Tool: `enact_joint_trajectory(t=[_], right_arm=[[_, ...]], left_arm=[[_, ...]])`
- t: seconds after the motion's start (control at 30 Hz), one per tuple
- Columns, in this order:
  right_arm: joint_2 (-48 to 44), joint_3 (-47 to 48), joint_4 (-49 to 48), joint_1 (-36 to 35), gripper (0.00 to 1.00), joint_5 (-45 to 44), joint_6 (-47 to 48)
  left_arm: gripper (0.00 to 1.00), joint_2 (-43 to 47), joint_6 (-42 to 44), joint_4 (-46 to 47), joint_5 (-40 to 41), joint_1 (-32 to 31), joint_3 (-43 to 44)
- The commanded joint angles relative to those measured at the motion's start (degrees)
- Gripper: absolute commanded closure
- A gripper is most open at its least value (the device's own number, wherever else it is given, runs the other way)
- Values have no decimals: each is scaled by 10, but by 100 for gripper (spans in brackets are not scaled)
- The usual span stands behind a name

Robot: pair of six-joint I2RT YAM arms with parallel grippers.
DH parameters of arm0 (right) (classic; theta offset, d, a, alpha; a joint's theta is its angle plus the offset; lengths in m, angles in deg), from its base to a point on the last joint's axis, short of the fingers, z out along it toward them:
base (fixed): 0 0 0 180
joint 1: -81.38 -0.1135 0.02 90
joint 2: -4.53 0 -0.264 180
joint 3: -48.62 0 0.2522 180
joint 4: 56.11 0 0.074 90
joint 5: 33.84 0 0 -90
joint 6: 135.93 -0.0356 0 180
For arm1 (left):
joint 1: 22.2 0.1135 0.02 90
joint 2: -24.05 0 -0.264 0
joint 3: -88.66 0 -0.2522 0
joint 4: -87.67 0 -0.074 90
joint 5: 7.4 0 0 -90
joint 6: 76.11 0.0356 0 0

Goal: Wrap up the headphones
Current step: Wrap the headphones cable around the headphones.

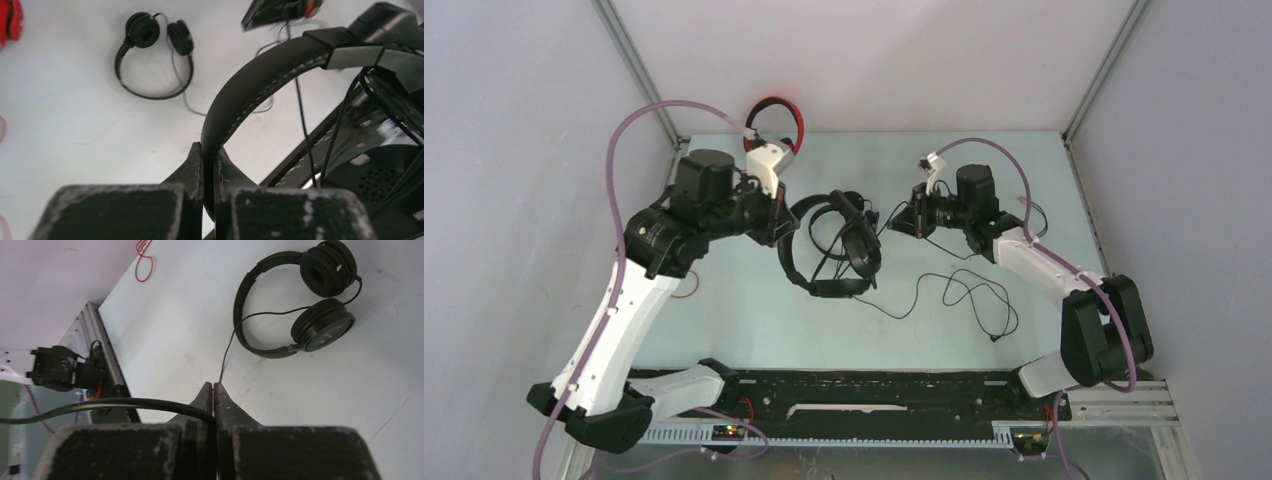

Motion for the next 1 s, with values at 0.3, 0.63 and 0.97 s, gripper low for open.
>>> enact_joint_trajectory(t=[0.3, 0.63, 0.97], right_arm=[[-104, 53, 135, 22, 100, 118, -62], [-129, 54, 34, 8, 100, 162, -164], [-133, 53, -106, -47, 100, 178, -278]], left_arm=[[100, 10, 220, 52, 147, -103, -88], [100, -6, 220, 84, 261, -110, -105], [100, -26, 177, 123, 366, -110, -113]])
